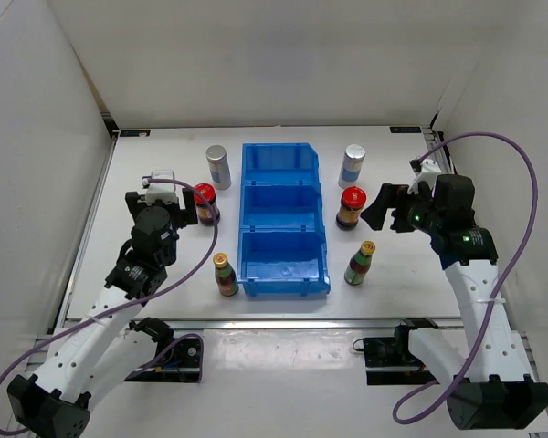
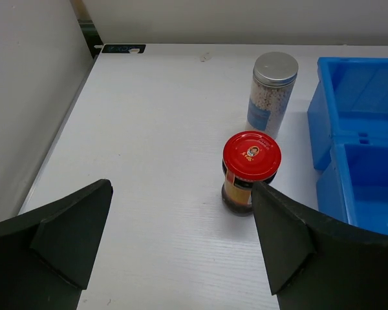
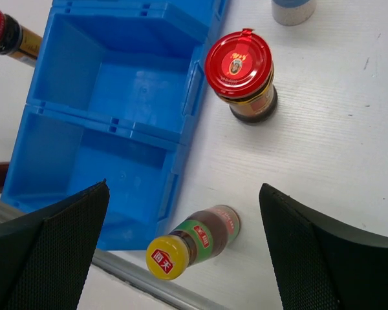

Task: Organize the condiment bottles

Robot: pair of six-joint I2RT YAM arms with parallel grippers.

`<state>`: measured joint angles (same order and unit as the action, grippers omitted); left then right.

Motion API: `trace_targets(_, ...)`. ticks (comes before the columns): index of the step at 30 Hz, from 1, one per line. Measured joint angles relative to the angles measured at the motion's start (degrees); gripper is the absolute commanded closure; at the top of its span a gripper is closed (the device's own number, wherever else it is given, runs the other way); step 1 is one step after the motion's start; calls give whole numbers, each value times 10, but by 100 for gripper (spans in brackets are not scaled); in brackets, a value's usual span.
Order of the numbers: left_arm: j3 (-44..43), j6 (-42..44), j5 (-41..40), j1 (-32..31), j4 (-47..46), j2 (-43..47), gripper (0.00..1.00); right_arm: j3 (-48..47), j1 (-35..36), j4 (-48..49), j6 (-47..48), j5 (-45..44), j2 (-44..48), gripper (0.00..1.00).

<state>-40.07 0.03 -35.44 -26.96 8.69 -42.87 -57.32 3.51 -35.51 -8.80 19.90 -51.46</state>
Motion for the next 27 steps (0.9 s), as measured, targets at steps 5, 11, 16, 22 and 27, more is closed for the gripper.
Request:
trace_targets(5, 9, 0, -4, -3, -11, 2, 0, -15, 0, -27, 5, 31, -7, 0)
trace_targets(11, 40, 1, -5, -5, -31, 18, 0, -16, 0, -19, -9, 105, -3, 0)
trace_targets(16, 41, 2, -7, -5, -39, 21, 0, -14, 0, -17, -47, 99, -19, 0)
trace_targets(22, 41, 2, -10, -7, -46, 33, 0, 2, 1, -31, -68, 60, 5, 0)
trace_targets(27, 41, 2, -12, -10, -47, 31, 0, 45, 29, -44, -106, 5, 24, 0)
